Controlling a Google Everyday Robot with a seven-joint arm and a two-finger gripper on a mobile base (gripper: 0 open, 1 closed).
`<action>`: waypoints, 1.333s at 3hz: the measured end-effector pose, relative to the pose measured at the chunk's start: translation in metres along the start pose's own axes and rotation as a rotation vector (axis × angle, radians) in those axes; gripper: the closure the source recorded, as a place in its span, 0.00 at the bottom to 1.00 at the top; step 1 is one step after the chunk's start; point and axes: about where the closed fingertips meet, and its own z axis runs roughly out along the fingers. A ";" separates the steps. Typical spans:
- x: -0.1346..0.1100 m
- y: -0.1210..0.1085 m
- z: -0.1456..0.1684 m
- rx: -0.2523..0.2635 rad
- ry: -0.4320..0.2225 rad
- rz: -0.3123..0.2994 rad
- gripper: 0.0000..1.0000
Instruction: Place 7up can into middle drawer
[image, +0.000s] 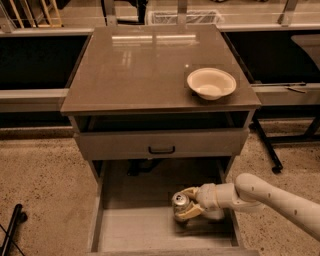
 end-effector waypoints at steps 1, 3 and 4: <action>0.000 0.000 0.000 0.000 0.000 0.000 0.51; 0.000 0.000 0.000 0.000 0.000 0.000 0.00; 0.000 0.000 0.000 0.000 0.000 0.000 0.00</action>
Offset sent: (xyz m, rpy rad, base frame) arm 0.0000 0.0000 0.0000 0.0000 0.0000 0.0001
